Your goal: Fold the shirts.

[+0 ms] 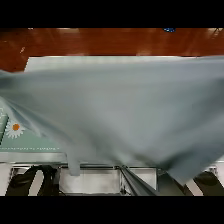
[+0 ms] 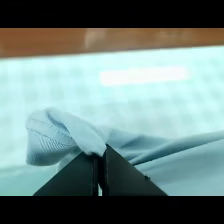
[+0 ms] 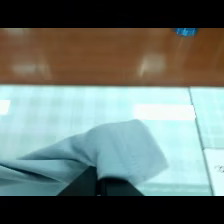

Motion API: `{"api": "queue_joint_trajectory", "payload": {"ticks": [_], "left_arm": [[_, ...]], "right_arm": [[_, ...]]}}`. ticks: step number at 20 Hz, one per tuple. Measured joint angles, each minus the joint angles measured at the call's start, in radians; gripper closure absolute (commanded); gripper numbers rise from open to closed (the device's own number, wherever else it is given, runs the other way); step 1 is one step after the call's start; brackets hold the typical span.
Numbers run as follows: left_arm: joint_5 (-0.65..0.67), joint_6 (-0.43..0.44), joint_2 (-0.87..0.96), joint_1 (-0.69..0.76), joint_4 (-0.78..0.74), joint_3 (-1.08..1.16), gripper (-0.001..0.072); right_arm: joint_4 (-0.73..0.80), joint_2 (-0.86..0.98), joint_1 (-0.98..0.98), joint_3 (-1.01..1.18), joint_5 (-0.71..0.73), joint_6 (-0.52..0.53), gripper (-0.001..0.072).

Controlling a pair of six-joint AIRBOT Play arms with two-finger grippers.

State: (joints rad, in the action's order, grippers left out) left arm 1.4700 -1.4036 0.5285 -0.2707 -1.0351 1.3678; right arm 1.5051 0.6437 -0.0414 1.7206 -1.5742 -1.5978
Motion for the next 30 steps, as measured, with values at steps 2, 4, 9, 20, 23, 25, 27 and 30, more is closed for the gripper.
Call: {"api": "queue_joint_trajectory", "payload": {"ticks": [2,4,9,20,23,25,27,30], "left_arm": [[-0.034,-0.001,-0.008,0.000,0.002,-0.147,0.0682],[-0.119,0.000,0.015,0.003,0.029,-0.291,0.0682],[-0.488,0.039,0.279,0.080,0.110,-0.488,0.0681],[-0.547,0.045,0.888,0.104,0.097,-0.119,0.0199],[-0.373,0.050,0.883,-0.028,0.050,-0.121,0.0199],[-0.304,0.066,0.843,-0.132,0.058,-0.222,0.0199],[-0.254,0.118,0.791,-0.235,0.126,-0.364,0.0199],[-0.180,0.202,0.740,-0.359,0.216,-0.543,0.0199]], "right_arm": [[-0.031,0.012,0.000,-0.117,0.039,0.000,0.0689],[-0.062,0.059,0.000,-0.231,0.102,0.001,0.0689],[-0.148,0.352,0.000,-0.355,0.332,0.028,0.0688],[-0.466,0.859,-0.106,-0.160,0.449,0.024,0.0302],[-0.383,0.807,-0.195,-0.190,0.329,0.027,0.0302],[-0.326,0.732,-0.257,-0.314,0.294,0.038,0.0303],[-0.322,0.632,-0.322,-0.507,0.310,0.069,0.0302],[-0.444,0.473,-0.421,-0.808,0.367,0.171,0.0303]]}}
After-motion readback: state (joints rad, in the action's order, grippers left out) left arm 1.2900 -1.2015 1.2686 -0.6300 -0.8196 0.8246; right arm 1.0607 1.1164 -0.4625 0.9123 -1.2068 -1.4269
